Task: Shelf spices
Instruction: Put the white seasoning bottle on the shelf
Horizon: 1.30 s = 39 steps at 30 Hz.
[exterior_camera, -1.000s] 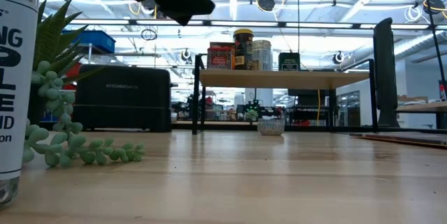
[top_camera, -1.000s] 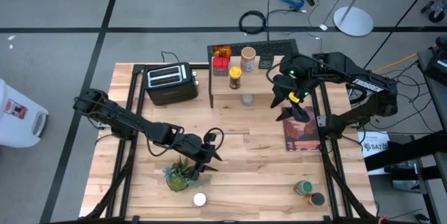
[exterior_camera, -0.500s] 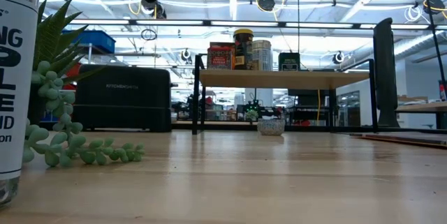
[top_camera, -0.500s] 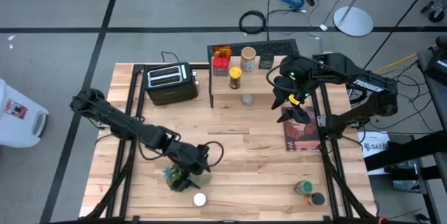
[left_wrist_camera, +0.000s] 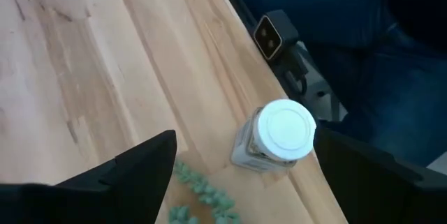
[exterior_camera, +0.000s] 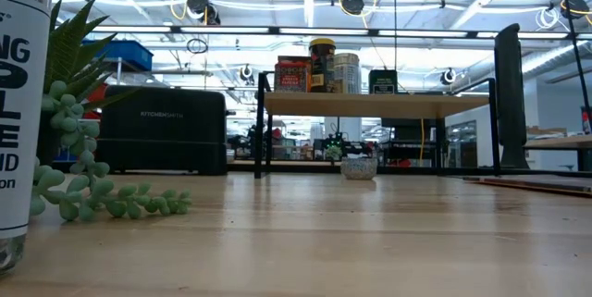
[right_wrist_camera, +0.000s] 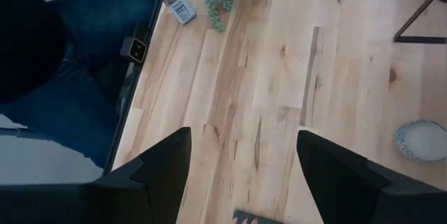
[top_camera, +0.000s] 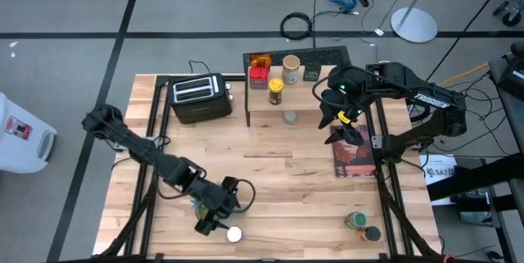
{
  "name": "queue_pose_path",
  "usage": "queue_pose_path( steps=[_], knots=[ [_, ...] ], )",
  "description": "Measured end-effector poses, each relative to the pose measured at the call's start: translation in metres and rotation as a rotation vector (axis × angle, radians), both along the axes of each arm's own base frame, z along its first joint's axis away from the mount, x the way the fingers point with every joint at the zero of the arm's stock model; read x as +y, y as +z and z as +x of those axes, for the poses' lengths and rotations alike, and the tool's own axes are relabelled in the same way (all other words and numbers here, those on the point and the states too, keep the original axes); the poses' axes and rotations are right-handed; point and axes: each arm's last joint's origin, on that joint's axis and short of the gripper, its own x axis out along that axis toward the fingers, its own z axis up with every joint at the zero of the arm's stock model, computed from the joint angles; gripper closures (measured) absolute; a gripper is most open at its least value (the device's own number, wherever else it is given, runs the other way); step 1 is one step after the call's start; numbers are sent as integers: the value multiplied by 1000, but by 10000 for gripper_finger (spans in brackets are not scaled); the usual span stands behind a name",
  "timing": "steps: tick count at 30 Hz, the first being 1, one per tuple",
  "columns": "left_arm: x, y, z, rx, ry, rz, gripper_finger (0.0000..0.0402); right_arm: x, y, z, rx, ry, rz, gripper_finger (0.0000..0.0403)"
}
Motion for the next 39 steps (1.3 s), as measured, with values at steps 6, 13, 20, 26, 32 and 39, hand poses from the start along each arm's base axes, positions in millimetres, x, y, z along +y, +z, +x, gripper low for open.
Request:
queue_pose_path(
  steps=[6,13,20,26,32,39],
  knots=[
    [-15,-7,-5,-4,-15,43,55,0,0,0,7,-15,12,154],
    [-30,-14,-8,-52,-1,108,55,8,1,2,-4,20,10,154],
    [-43,-17,-6,-98,-9,81,55,17,1,4,-13,40,-10,154],
    [-58,-30,-6,-108,-28,93,55,25,1,4,-3,53,-12,154],
    [-63,-27,-7,-166,3,159,55,35,1,5,4,69,-8,154],
    [-66,-34,-6,-145,0,172,55,44,2,6,1,68,-30,154]
  ],
)
